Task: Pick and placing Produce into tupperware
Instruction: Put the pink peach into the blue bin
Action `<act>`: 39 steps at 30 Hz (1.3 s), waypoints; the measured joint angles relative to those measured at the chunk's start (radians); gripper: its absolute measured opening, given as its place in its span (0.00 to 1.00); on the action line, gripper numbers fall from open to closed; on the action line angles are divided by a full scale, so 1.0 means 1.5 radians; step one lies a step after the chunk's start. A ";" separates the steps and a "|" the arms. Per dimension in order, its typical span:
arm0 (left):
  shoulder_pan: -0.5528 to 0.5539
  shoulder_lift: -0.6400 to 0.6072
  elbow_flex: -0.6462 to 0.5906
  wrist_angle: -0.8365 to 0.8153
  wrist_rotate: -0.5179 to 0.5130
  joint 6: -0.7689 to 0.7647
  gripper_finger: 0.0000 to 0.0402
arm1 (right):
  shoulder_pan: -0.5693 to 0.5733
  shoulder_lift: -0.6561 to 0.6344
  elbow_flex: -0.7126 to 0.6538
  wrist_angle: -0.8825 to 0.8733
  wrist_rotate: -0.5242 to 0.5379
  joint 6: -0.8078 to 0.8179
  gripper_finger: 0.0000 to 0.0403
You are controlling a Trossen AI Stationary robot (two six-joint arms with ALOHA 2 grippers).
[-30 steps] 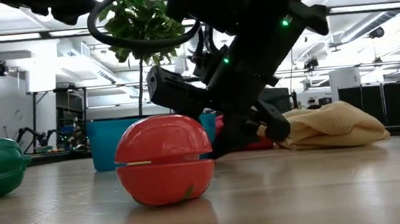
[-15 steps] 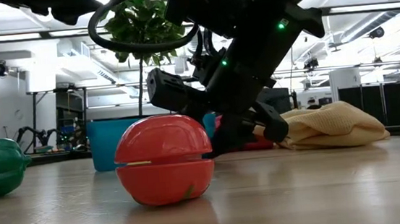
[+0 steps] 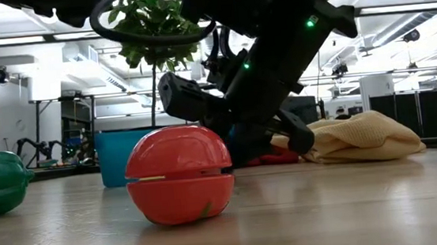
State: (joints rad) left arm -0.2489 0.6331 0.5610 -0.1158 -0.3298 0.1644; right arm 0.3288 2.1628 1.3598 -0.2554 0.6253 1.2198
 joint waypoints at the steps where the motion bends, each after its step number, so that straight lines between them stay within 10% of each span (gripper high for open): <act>1: 0.000 0.000 0.000 0.000 0.000 0.000 0.41 | 0.002 0.000 0.000 0.000 0.000 -0.005 0.20; 39: 0.000 -0.004 0.000 0.000 0.000 0.000 0.41 | -0.044 -0.173 0.022 -0.065 -0.013 -0.347 0.19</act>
State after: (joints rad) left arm -0.2493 0.6273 0.5610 -0.1158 -0.3302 0.1646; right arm 0.2622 1.9038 1.3925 -0.3533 0.6062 0.6991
